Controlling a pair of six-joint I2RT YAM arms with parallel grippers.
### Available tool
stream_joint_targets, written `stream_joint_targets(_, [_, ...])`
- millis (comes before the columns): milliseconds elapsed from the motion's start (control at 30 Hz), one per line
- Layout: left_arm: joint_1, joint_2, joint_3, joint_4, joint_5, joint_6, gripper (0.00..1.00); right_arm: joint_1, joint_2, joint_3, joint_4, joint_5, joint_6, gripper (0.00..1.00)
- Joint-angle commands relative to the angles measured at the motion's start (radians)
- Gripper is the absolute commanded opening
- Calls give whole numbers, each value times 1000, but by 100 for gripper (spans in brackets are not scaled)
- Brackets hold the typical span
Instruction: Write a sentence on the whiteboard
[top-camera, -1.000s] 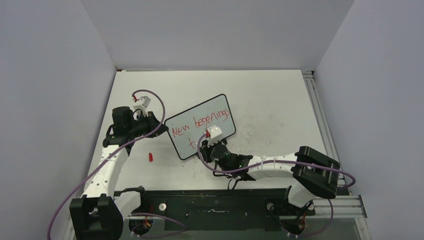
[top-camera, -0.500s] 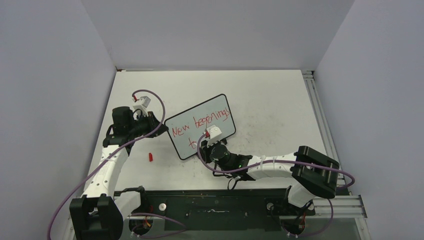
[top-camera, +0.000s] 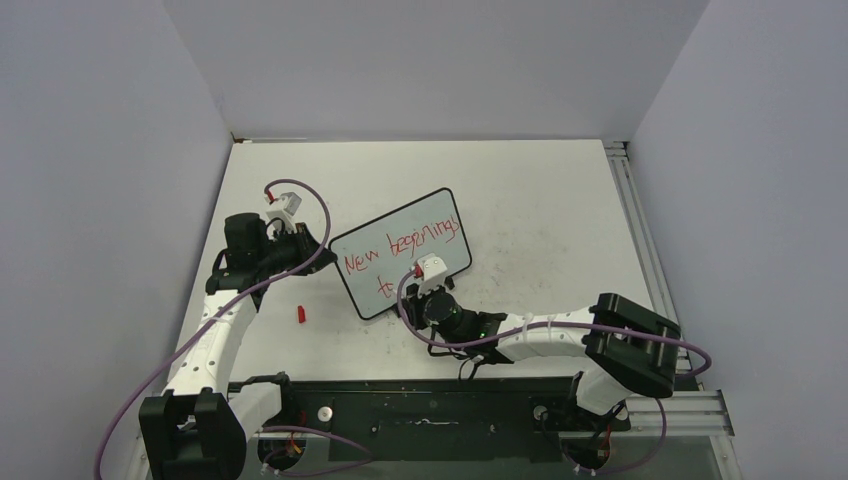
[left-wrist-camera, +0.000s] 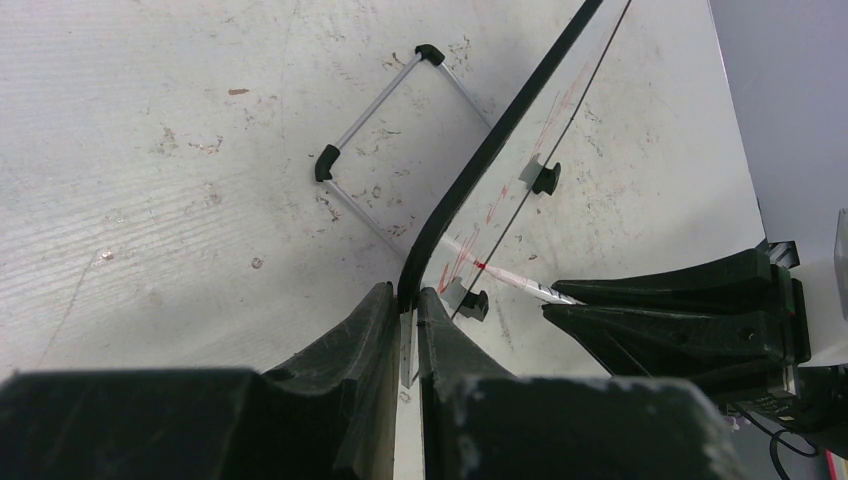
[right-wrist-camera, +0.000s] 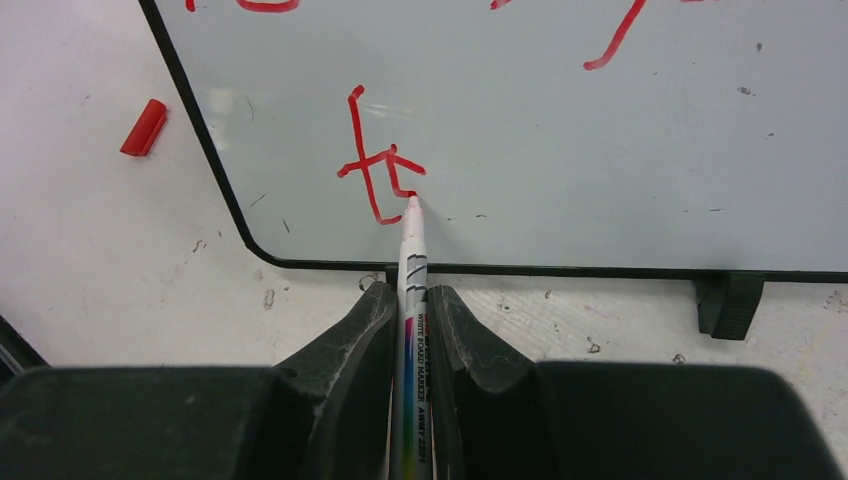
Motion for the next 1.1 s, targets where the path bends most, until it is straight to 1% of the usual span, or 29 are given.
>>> stream_joint_targets(0, [-7,-19,9,26,17,-1,0,-1,-46,-11,-5,78,12,5])
stream_joint_targets(333, [-7,-20,9,26,16,-1,0,-2,-61,26,6,99,-20,5])
stream_joint_targets(500, [-7,-22,9,26,17,0,0,-1,-52,42,11,81,-33,5])
stream_joint_targets(700, [-7,-23,9,26,16,0,0,2,-69,33,34,20,-51,5])
stream_joint_targets(900, [-7,-22,9,25,16,0,0,4,-109,26,21,21,-57,5])
stream_joint_targets(1067, [-7,-24,7,24,15,-1,0,3,-89,33,5,36,-45,5])
